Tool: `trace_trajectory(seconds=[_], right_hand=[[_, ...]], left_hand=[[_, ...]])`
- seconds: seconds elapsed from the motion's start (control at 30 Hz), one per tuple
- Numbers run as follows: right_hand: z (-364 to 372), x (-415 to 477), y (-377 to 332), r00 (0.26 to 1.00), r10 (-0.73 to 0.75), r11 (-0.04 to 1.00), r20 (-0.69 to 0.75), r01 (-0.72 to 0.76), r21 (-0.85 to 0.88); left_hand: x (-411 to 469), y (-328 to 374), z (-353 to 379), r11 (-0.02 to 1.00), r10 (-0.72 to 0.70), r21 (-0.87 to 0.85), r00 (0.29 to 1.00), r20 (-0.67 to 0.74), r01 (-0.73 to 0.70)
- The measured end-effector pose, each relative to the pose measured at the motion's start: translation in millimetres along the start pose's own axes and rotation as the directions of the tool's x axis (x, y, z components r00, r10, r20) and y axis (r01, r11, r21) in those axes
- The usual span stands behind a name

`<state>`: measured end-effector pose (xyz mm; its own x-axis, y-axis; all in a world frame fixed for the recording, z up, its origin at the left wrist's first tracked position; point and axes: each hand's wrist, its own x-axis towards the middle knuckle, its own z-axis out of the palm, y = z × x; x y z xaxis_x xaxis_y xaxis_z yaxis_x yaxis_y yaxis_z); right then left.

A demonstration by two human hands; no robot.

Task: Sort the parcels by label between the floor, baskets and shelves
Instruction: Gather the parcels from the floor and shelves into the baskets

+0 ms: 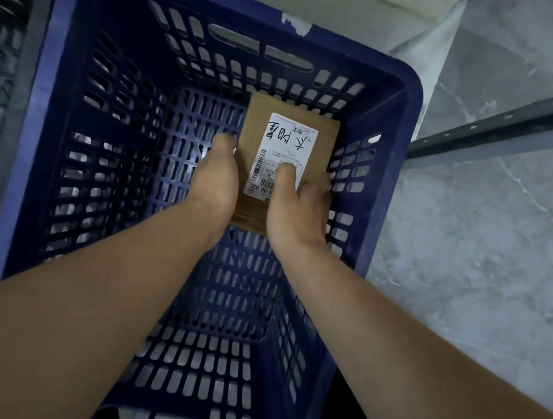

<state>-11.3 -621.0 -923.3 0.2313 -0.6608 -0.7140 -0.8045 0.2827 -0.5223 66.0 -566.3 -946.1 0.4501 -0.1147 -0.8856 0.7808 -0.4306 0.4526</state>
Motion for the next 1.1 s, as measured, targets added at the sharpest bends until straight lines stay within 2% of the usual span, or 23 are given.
trace_trajectory(seconds=[0.2,0.3,0.47,0.63,0.73,0.93,1.1], right_hand=[[-8.4,-31.4,-23.6,0.999,-0.041,0.997,-0.003,0.041,0.059],[-20.4,-58.2,-44.7,1.0,-0.021,0.995,0.012,0.02,0.102],[-55.3,-118.1,-89.8,1.0,-0.018,0.982,0.013,0.016,0.188],[-93.2,-188.6,-139.0,0.995,-0.001,0.986,0.101,-0.016,0.165],[-114.2,-235.4,-175.2,0.99,-0.065,0.989,0.125,0.047,0.138],[-164.1,-338.2,-247.3,0.967,-0.21,0.973,0.147,0.192,0.126],[-196.9,-426.5,-307.0,0.964,-0.254,0.953,0.074,0.236,0.191]], left_hand=[[-45.7,13.8,-13.1,0.998,0.043,0.033,0.999,0.033,-0.044],[-88.5,41.0,-21.4,0.987,0.083,0.134,0.994,0.066,-0.091],[-173.5,88.0,-41.0,0.977,0.122,0.161,0.985,0.12,-0.141],[-239.9,119.8,-70.3,0.97,0.136,0.175,0.973,0.185,-0.169],[-291.4,148.6,-91.9,0.956,0.169,0.205,0.964,0.204,-0.211],[-400.5,213.2,-132.5,0.939,0.272,0.154,0.937,0.219,-0.308],[-492.1,261.7,-164.1,0.92,0.364,0.073,0.908,0.207,-0.385]])
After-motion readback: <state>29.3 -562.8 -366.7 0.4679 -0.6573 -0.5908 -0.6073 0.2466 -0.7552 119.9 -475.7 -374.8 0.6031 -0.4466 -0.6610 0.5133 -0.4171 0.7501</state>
